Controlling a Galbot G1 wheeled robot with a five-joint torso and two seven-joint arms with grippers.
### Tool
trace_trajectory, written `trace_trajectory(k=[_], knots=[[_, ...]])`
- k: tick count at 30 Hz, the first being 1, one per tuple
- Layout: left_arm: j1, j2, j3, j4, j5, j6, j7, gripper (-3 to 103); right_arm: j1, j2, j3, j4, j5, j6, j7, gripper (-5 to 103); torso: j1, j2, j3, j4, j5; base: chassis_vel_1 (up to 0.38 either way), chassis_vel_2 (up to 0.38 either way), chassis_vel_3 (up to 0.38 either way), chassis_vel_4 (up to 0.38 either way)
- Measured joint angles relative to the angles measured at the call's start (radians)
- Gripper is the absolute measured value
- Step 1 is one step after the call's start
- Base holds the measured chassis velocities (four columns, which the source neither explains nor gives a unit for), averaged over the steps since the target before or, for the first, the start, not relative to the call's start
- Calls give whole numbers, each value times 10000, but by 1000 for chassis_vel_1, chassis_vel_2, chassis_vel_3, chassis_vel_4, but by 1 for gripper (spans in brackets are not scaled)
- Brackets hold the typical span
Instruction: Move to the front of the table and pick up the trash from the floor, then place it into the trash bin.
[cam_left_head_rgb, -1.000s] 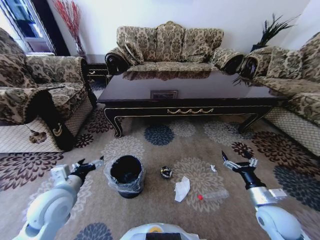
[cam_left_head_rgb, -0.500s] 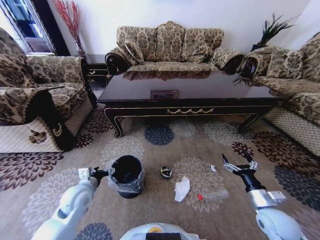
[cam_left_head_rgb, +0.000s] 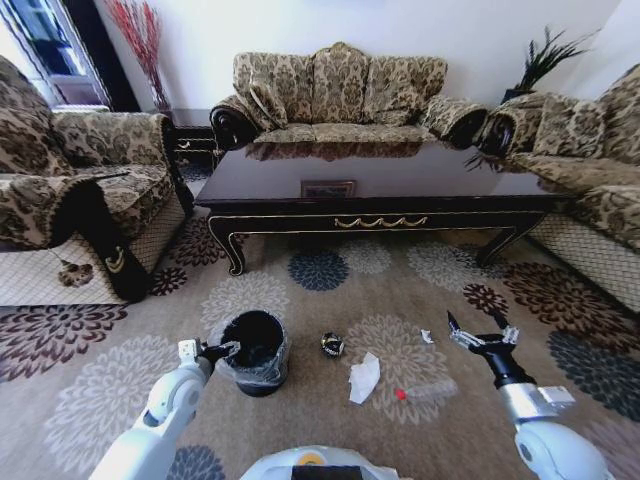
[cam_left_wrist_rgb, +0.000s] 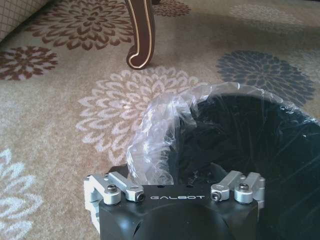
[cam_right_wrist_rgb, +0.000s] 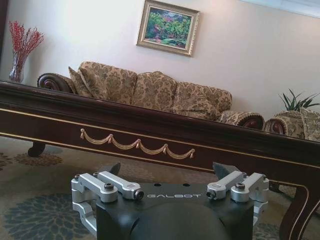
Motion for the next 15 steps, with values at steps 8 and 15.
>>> trace_trajectory(k=[8, 15], knots=[[262, -18, -60, -121, -62, 62, -144, 61, 76, 0, -58, -133, -2, -1, -18, 100, 0, 0, 0, 1, 0, 0, 0, 0, 0], [451, -50, -164, -221, -62, 69, -159, 34, 117, 7, -112, -157, -20, 11, -33, 100, 0, 0, 0, -1, 0, 0, 0, 0, 0]])
